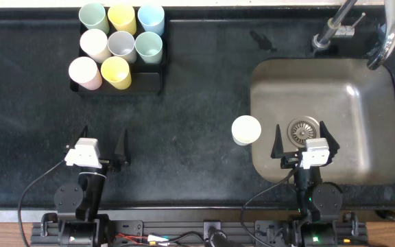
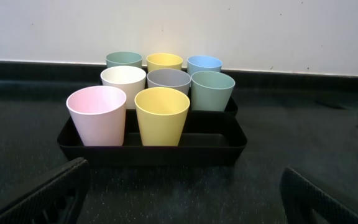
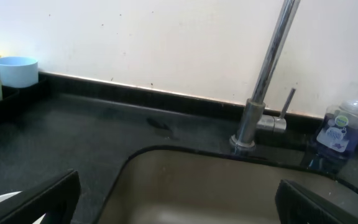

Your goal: Store Cups

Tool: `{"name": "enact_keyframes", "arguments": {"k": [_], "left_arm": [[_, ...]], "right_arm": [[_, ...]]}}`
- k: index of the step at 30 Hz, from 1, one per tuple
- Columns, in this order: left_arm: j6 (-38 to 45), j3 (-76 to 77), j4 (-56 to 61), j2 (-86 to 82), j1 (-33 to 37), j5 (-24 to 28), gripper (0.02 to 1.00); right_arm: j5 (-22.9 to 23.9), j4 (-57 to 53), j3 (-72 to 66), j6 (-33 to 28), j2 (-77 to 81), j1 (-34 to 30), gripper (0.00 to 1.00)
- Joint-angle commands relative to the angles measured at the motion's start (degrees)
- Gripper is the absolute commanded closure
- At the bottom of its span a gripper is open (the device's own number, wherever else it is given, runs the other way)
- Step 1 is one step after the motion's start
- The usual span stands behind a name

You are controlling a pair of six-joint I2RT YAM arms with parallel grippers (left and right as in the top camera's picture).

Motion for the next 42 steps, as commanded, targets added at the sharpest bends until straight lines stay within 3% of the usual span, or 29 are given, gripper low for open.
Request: {"name": "enact_keyframes", "arguments": {"k": [1,19,20,23,26,30,33,38,39,42], "left_arm": [[-0.20,-0.13,-0.15,-0.61,-0.42,0.17,0.020],[-0.20,-0.13,-0.17,-0.61,-0.42,0.17,0.018],[-0.20,-0.13,-0.15,-0.61,-0.42,0.17,0.020],[-0.22,-0.13,-0.15,-0.61,-0.42,0.17,0.020],[-0.22,-0.13,-0.15,-0.61,-0.42,0.17,0.018],[-0.20,-0.13,-0.15,-0.61,-0.42,0.17,0.018],[-0.20,-0.13,-0.15,-0.61,-0.42,0.17,0.020],[-0.20,-0.13,-0.17,-0.61,-0.42,0.17,0.018],[-0.20,-0.13,-0.17,-0.61,-0.42,0.17,0.018],[-0.22,-0.13,-0.15,-0.61,-0.42,0.17,0.020]], "right_arm": [[0.22,0.26,-0.76,0.02,-0.63,0.39,0.007],[-0.44,0.39,-0.76,0.09,-0.61,0.39,0.005],[-0.48,0.39,-0.76,0.68,-0.57,0.42,0.005],[-0.35,0.33,0.26,9.90,1.55,0.31,0.005],[-1.86,-2.71,6.43,11.69,9.18,0.24,0.007],[-5.03,-14.08,20.74,11.58,20.44,0.28,0.005],[-7.61,-25.66,33.14,6.88,27.28,0.31,0.005],[-7.72,-45.92,51.87,4.35,36.59,0.28,0.005],[-9.81,-68.46,66.82,5.64,50.16,0.28,0.005],[-12.66,-73.16,69.35,5.64,55.69,0.28,0.005]]}}
